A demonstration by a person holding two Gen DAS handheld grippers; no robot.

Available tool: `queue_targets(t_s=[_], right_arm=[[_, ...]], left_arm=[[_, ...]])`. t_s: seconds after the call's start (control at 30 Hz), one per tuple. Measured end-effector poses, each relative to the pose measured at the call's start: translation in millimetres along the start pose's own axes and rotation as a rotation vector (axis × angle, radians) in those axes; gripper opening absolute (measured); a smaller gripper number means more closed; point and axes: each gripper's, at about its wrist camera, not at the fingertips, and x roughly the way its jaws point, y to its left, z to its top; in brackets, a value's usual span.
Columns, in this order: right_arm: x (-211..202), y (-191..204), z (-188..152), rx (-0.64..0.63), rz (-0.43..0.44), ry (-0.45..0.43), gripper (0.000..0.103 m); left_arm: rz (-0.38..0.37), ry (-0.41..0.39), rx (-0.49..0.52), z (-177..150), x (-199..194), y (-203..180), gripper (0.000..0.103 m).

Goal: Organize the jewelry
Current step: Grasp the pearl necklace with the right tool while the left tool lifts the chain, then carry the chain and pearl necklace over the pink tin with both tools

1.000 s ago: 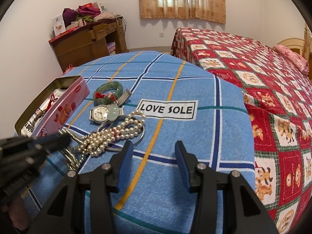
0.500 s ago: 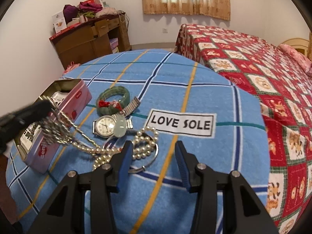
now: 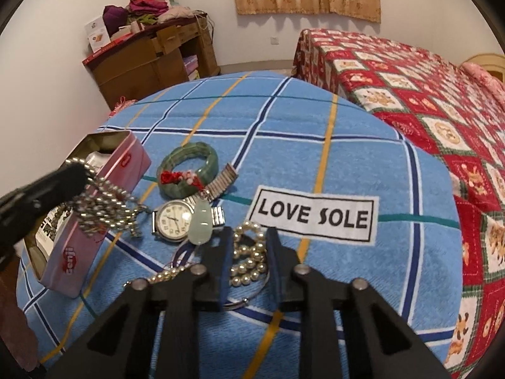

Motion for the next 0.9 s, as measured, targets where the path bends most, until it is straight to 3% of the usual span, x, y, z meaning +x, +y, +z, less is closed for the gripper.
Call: queue_targets(t_s=[0.37, 0.9], right_arm=[[-32, 8, 3, -0.025, 0.034, -0.099, 0.009], [-88, 35, 31, -0.106, 0.053, -0.231, 0.009]], left_arm=[[-0.002, -0.009, -0.012, 1, -5, 6, 0.004], [0.007, -0.093, -0.005, 21, -46, 13, 0.004]])
